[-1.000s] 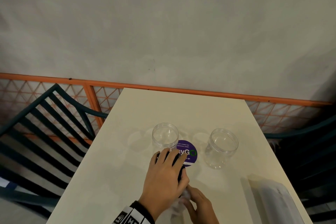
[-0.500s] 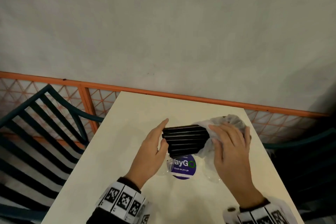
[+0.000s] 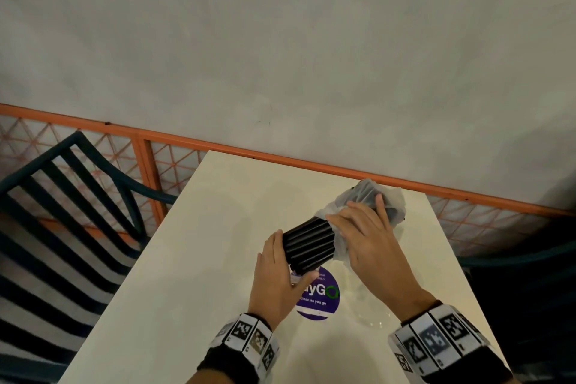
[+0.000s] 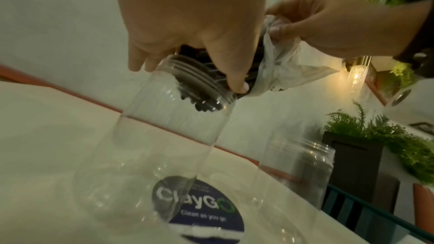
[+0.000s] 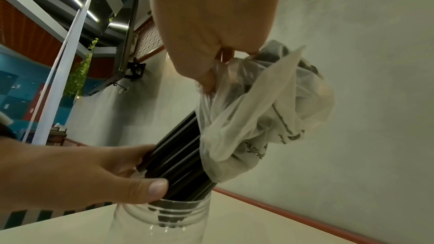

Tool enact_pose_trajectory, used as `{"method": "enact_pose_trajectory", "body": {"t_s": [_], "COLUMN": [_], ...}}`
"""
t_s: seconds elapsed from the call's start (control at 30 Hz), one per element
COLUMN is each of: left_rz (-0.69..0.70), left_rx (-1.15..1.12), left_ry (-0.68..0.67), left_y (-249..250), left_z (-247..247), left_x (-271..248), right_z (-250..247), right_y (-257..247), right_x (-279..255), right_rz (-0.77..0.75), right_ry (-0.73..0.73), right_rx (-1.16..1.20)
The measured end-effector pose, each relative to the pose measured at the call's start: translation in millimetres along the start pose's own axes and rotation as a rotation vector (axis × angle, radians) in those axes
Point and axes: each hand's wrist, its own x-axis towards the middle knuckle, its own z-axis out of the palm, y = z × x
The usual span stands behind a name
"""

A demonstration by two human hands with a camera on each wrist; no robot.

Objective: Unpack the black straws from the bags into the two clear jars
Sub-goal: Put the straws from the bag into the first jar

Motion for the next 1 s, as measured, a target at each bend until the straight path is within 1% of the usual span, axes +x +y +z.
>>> {"method": "enact_pose_trajectory", "body": {"t_s": [0.07,0.1,0.13,0.17,0.27,0.4,0.5,0.6,0.67,0.73,0.8,0.93,1.0], "left_rz": [0.031,0.038,0.032,0.020,-0.008,-0.058,-0.055,-0.053,-0.051,-0.025,-0.029,-0.104,-0.061], "left_rx": [0.021,0.043,0.059,0.072,0.134,0.125,0.082,-0.008,-0.086,-0.060,-0.092,-0.363,-0.430], "left_ry": [0.036,0.048,0.043,0.020,-0.068,-0.117,-0.146,-0.179,-0.194,-0.183,-0.157,-0.112,-0.093], "left_y": [-6,-8,-10,-11,-18,-22,-21,-18,-20,-23,-28,-26,-21], "left_z": [6,8,9,10,12,7,-1,-10,-15,-16,-16,-24,-32], "left_x": [-3,-4,-5,-6,-9,-9,-7,-5,-3,0,1,5,9], "right_z": [-1,-1,1,0,-2,-8,-10,-7,-1,8,14,14,16], "right_y": [-3,-5,-4,-6,-11,-21,-21,-19,-21,-26,-31,-34,-32], "right_x": [4,5,6,8,16,34,41,38,29,19,11,3,-5], "right_rz": [-0.043,-0.067,-0.068,-0.086,-0.248,-0.366,-0.421,-0.442,-0.495,-0.546,-0.574,-0.551,-0.504], "right_ry": [0.005,-0.018,-0.018,-0.041,-0.079,-0.108,-0.146,-0.230,-0.335,-0.427,-0.416,-0.291,-0.213], "right_rx": [-0.020,-0.042,-0.048,-0.045,-0.138,-0.210,-0.299,-0.318,-0.360,-0.397,-0.397,-0.356,-0.353]}}
